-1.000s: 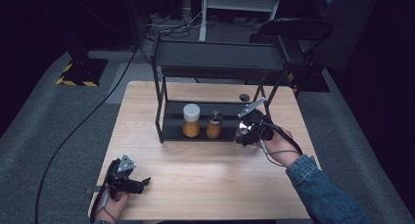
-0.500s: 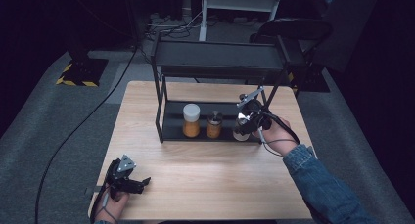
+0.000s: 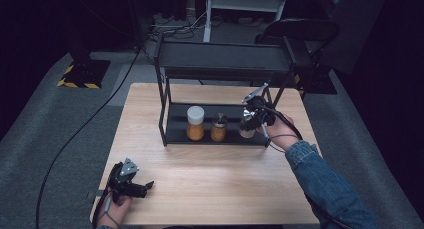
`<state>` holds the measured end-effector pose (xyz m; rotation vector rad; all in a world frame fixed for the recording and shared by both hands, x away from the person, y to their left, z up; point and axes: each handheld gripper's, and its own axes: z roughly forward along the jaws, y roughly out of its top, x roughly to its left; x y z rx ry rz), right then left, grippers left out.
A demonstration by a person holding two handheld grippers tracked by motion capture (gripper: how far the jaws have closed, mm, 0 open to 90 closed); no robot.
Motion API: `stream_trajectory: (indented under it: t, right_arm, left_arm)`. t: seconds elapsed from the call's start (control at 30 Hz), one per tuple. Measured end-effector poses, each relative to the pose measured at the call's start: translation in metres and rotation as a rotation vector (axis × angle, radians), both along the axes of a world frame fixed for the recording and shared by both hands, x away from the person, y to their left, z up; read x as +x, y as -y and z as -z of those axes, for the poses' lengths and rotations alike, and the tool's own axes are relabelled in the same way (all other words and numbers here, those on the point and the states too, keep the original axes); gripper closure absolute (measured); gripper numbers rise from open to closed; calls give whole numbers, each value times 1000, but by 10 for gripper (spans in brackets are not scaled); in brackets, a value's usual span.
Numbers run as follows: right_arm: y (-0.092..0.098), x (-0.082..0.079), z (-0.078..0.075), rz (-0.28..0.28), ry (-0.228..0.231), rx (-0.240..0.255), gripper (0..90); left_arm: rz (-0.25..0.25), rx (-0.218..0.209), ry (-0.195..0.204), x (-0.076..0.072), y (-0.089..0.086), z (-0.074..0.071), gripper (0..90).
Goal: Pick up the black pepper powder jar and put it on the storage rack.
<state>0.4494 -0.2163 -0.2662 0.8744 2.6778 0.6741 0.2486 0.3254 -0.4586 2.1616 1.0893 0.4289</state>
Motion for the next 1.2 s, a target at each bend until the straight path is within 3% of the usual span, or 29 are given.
stream_trajectory:
  t: [0.53, 0.8, 1.2]
  right_arm:
    - [-8, 22, 19, 54, -30, -5, 307]
    - [-15, 32, 39, 77, -57, -8, 307]
    - [-20, 38, 56, 105, -78, -4, 307]
  left_arm:
    - [-2, 1, 0, 0, 0, 0, 16]
    - [-2, 1, 0, 0, 0, 0, 16]
    - [-4, 1, 0, 0, 1, 0, 16]
